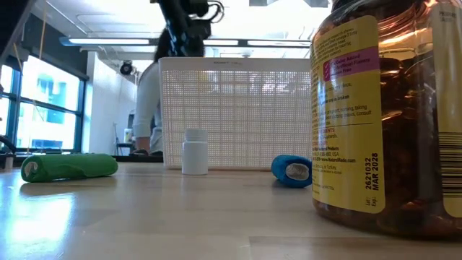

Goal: Pick & place medical supplies in basket/bin
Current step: Put the orange medicine bottle into the white bin

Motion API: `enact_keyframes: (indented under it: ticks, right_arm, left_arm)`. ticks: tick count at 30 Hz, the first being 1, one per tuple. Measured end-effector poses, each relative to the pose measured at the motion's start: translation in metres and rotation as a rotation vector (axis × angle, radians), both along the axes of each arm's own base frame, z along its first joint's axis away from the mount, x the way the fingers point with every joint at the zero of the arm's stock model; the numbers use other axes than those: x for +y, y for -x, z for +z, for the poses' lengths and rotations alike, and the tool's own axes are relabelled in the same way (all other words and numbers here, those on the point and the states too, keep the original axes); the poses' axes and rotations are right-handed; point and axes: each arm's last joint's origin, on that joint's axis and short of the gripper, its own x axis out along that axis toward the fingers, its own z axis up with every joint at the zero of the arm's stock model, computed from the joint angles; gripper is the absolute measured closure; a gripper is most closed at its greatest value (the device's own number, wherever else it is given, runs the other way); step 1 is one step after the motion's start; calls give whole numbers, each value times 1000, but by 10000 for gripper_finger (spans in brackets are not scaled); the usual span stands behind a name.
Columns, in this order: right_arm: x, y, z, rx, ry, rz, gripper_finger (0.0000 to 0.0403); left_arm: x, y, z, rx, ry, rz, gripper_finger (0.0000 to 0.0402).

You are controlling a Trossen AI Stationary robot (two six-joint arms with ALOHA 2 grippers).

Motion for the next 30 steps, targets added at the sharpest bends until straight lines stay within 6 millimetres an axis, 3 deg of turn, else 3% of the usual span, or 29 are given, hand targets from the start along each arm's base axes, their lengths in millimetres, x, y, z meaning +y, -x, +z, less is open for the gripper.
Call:
enact_keyframes:
  ticks: [10,24,30]
  right_arm:
    - [0,-2,-2,12,-23,3,214]
    - [2,-4,-2,-4,-70,71,214]
    - [2,-4,-2,-18,-104,87,214]
  left_arm:
    - [1,-42,-38,99,-30,-106,145]
    - [24,-71,-110,281,55,-125,145]
    - [31,-76,-133,391,11,-136,145]
